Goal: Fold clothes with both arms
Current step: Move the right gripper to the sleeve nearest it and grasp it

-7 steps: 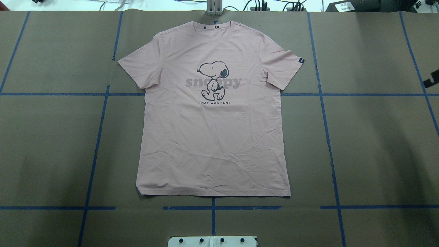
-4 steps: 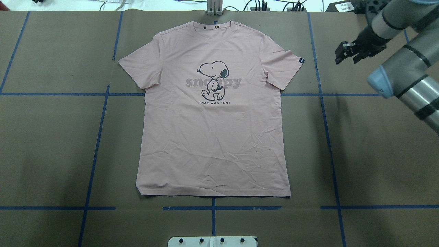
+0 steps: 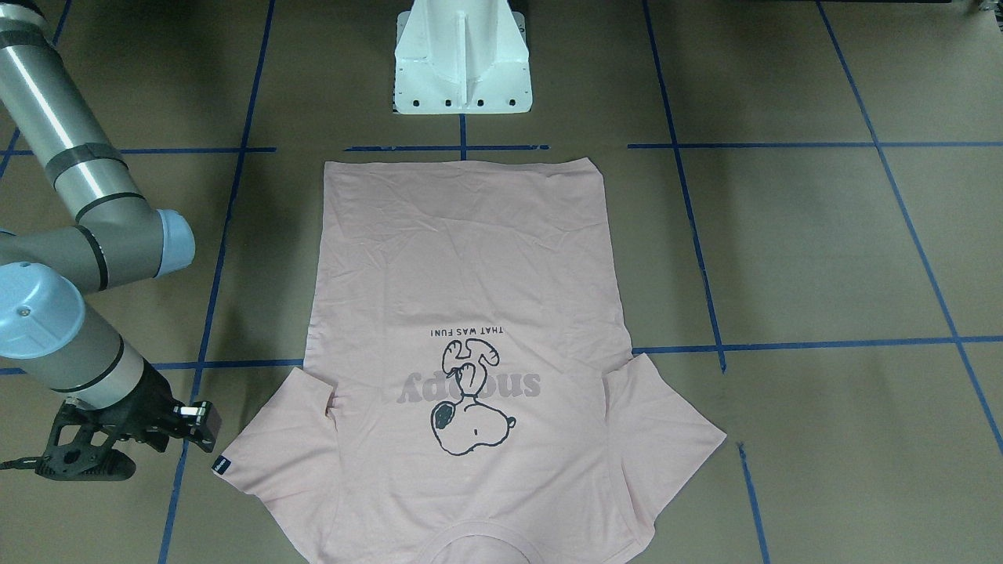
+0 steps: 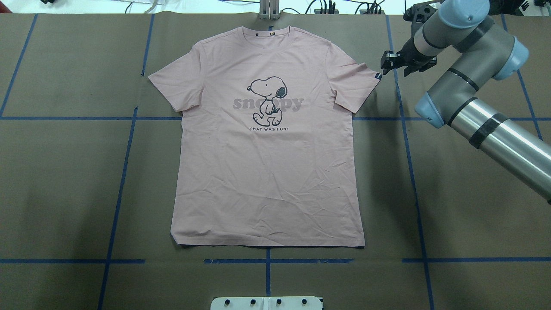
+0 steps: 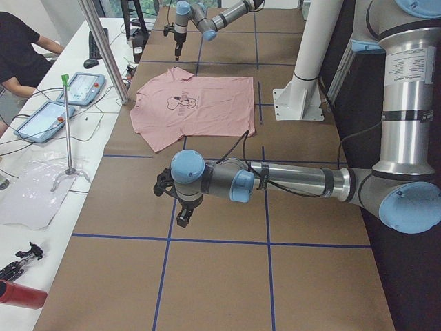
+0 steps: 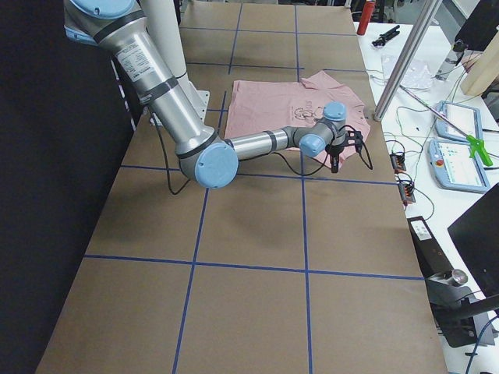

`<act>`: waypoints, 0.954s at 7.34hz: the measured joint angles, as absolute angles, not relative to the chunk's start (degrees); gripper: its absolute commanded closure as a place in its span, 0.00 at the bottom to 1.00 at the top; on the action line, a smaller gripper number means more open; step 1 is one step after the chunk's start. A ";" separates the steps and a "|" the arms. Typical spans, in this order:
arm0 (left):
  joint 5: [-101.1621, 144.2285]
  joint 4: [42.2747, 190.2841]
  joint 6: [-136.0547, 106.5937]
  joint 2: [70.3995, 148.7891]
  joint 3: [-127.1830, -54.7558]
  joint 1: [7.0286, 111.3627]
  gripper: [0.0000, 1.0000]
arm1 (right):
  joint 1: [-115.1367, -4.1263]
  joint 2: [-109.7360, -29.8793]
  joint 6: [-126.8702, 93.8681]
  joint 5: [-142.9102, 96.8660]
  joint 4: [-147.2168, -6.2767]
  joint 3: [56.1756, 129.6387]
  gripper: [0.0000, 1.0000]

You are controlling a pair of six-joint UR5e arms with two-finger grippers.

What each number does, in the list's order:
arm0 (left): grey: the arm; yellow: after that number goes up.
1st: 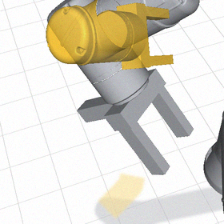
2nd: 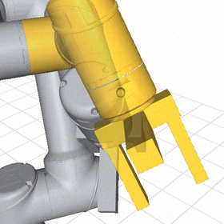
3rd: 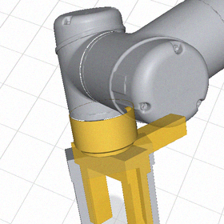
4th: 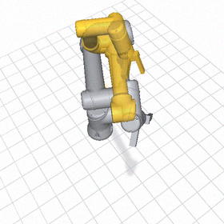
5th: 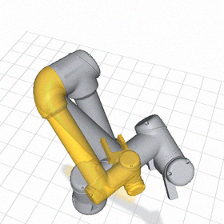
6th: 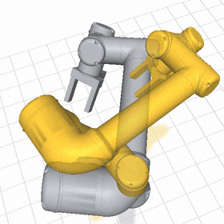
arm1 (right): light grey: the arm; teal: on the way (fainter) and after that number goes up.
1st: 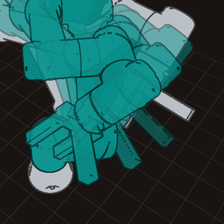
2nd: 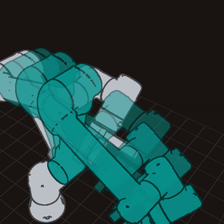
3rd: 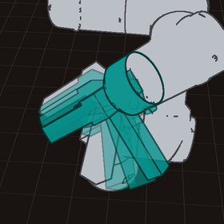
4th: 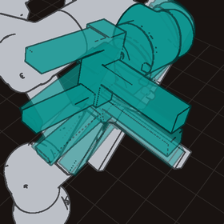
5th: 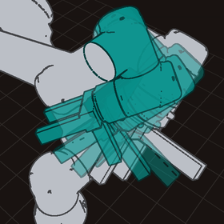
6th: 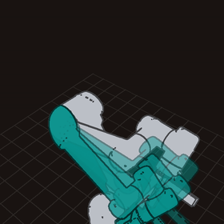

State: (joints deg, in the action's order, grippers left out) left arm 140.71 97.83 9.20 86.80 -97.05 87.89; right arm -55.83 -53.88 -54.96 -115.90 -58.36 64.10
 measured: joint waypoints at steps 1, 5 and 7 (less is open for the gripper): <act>140.71 97.99 9.22 86.75 -97.00 87.89 0.00 | -55.11 -53.06 -55.90 -114.77 -58.13 63.08 0.33; 140.71 98.14 9.37 86.61 -97.04 87.89 0.00 | -53.80 -48.47 -61.03 -112.67 -58.09 56.48 0.34; 140.71 98.17 9.40 86.55 -97.10 87.89 0.00 | -53.55 -47.54 -62.44 -112.60 -58.06 54.58 0.41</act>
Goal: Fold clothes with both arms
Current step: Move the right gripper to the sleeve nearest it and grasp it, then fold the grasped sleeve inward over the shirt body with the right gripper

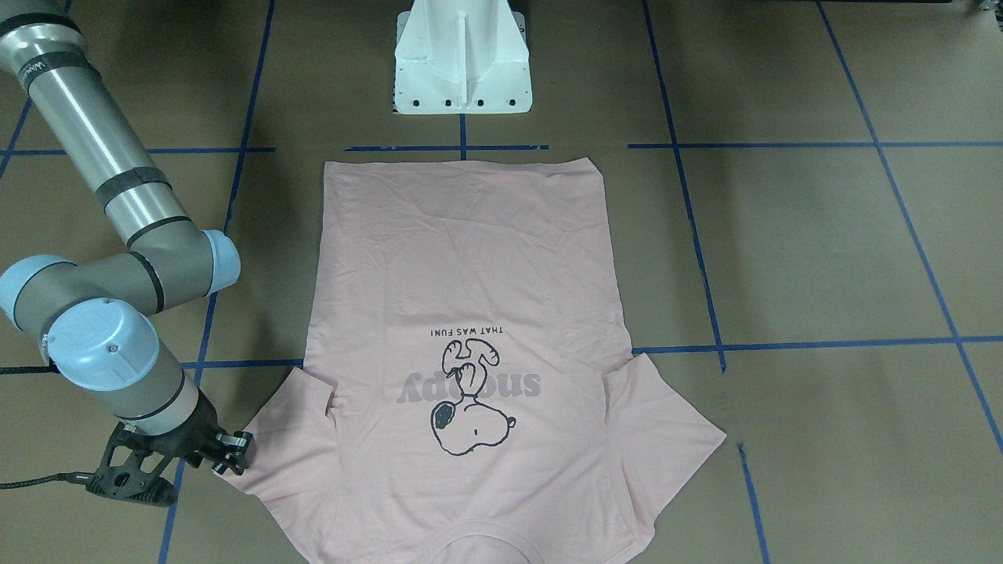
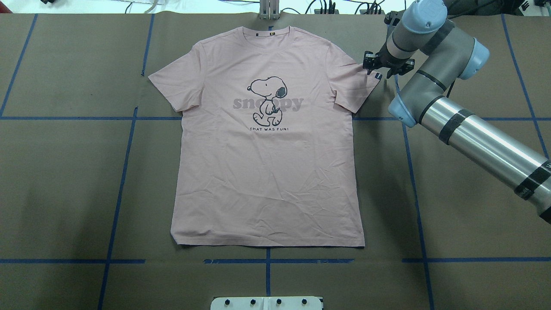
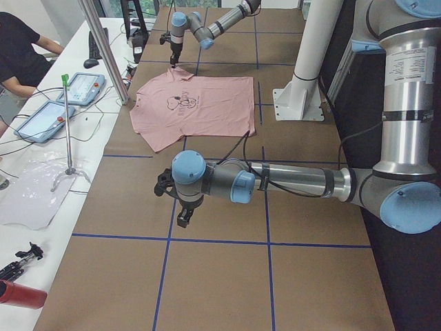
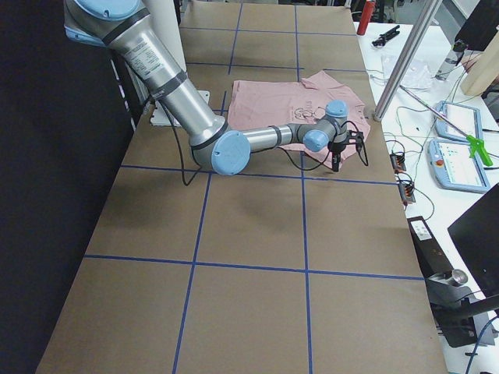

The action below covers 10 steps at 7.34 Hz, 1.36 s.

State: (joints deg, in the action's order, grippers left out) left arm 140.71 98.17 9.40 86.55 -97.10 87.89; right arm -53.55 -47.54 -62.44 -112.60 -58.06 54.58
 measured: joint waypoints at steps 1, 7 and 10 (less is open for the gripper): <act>140.71 98.17 9.40 86.52 -97.11 87.89 0.00 | -53.44 -47.46 -62.59 -112.59 -58.07 54.18 0.58; 140.71 98.24 9.40 86.46 -97.12 87.89 0.00 | -53.26 -47.00 -62.59 -112.81 -58.11 53.83 1.00; 140.71 98.24 9.40 86.40 -97.56 87.89 0.00 | -49.99 -44.58 -63.22 -112.33 -58.28 58.94 1.00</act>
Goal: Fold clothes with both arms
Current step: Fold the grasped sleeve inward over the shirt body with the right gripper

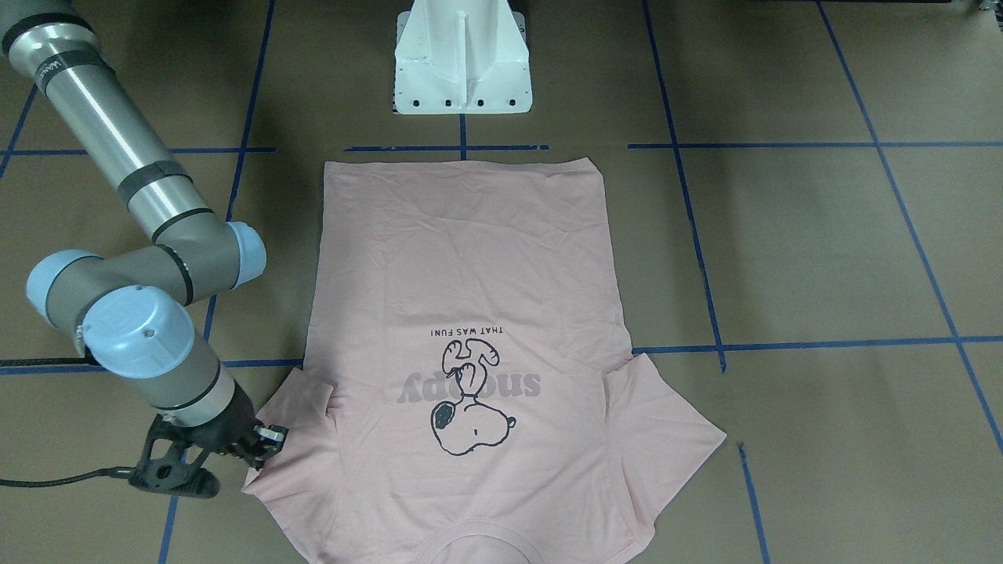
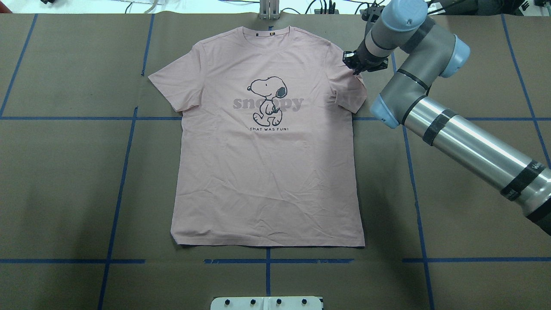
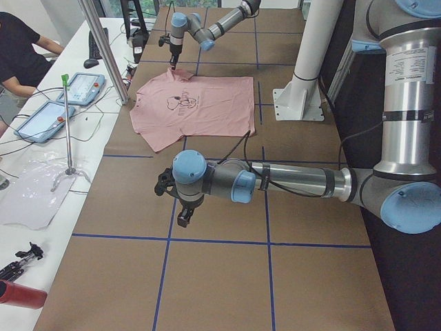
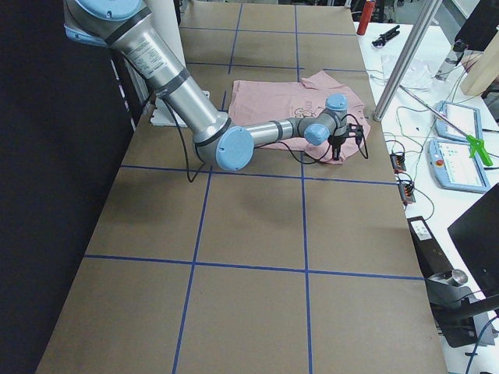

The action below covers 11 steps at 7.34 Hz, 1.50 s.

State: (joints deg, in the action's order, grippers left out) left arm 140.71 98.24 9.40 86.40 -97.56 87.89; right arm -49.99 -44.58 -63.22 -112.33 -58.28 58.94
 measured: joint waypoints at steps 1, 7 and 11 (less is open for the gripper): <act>140.71 98.25 9.41 86.37 -97.67 87.89 0.00 | -47.87 -43.50 -63.71 -111.09 -58.25 59.74 1.00; 140.80 98.18 9.33 86.32 -97.47 87.81 0.00 | -45.69 -34.42 -64.33 -104.25 -58.22 47.71 1.00; 142.86 100.86 8.24 86.57 -97.41 87.51 0.00 | -45.85 -33.22 -64.26 -102.35 -58.13 46.47 0.00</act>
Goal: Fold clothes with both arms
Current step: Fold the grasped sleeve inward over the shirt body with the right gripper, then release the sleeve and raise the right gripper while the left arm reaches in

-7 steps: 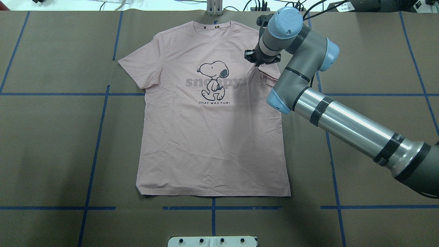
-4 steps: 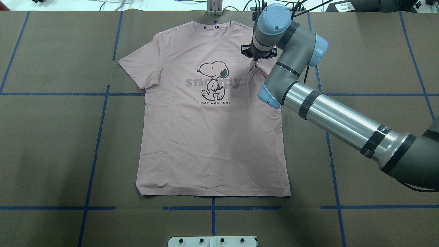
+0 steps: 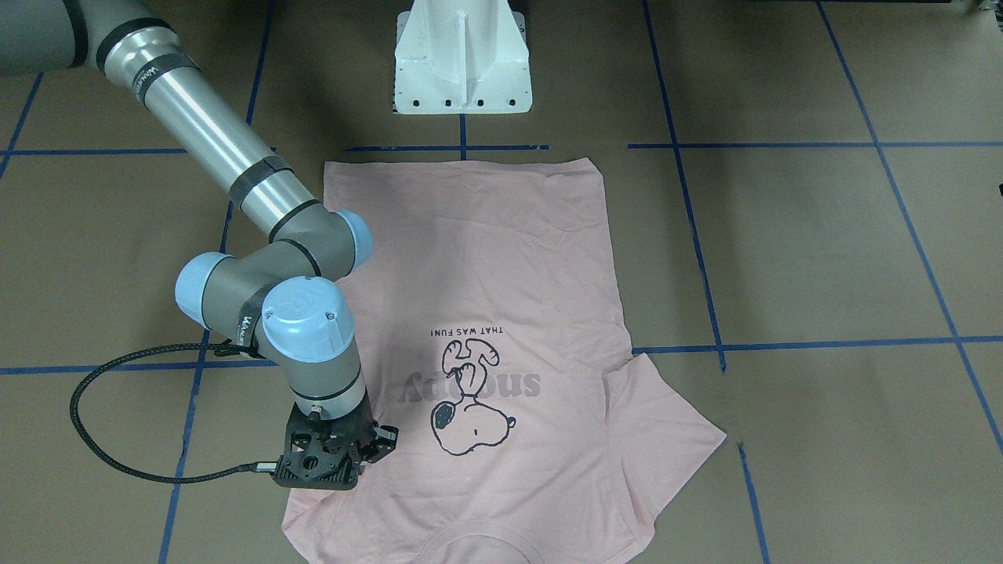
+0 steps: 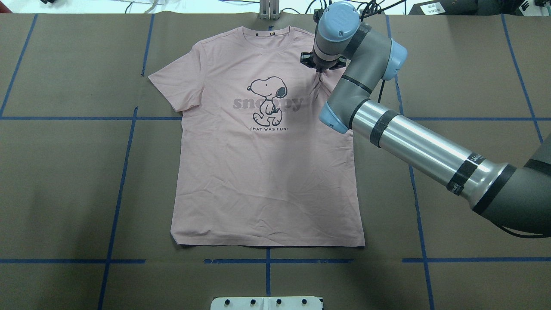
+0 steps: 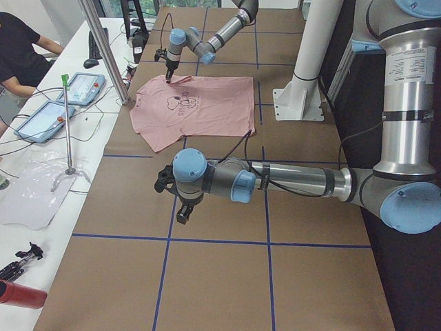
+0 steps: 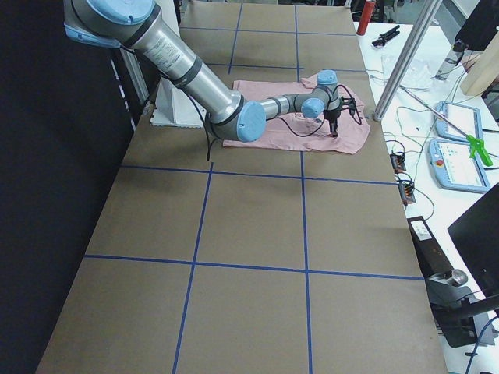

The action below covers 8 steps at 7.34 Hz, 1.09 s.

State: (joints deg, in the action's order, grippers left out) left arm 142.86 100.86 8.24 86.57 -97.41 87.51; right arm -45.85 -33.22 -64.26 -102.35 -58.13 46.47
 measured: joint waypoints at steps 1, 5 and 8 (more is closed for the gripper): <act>143.91 102.97 4.11 87.52 -97.12 86.51 0.01 | -46.72 -33.67 -63.99 -102.80 -58.20 48.18 0.00; 143.86 109.06 -27.10 101.47 -92.92 73.22 0.06 | -57.29 -54.62 -62.45 -122.31 -58.34 71.65 0.00; 136.53 110.88 -42.32 112.33 -86.24 63.82 0.11 | -62.11 -68.77 -59.73 -129.49 -58.01 85.39 0.00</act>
State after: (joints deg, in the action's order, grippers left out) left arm 136.53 110.88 -42.32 112.33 -86.24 63.82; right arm -62.11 -68.77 -59.73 -129.49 -58.01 85.39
